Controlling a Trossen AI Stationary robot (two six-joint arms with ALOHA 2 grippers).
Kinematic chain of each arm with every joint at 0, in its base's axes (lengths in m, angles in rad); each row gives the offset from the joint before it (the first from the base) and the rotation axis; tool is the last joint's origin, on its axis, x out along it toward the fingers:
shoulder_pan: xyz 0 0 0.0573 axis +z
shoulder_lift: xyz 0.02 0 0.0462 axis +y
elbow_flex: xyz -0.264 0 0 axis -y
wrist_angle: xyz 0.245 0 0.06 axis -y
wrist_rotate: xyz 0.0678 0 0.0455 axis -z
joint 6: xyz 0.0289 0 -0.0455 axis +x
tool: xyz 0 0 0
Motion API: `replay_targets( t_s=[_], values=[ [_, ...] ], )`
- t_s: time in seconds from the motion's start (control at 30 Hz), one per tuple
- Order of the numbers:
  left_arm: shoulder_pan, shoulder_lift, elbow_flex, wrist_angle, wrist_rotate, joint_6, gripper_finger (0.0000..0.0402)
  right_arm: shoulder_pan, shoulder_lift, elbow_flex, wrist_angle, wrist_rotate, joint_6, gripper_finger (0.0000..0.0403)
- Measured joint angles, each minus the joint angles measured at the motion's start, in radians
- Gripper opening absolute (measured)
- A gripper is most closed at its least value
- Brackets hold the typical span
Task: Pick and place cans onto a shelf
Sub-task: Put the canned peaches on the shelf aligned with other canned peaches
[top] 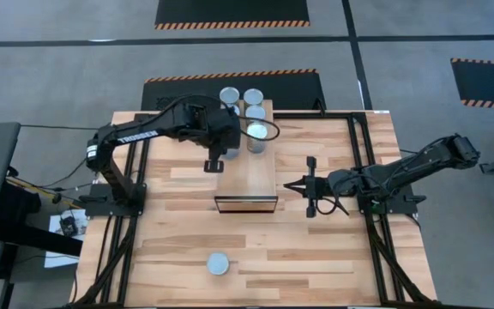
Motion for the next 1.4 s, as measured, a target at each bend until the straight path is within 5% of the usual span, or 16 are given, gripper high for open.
replay_targets(
  t_s=[1.13, 1.4],
  values=[
    [0.114, 0.0, -0.025, 0.078, 0.104, 0.143, 0.0, 0.0, 0.0, 0.0, 0.0, 0.0, 0.0, 0.0012],
    [0.114, 0.0, -0.024, 0.077, 0.104, 0.144, 0.0026, 0.0, 0.0, 0.0, 0.0, 0.0, 0.0, 0.0012]
  ],
)
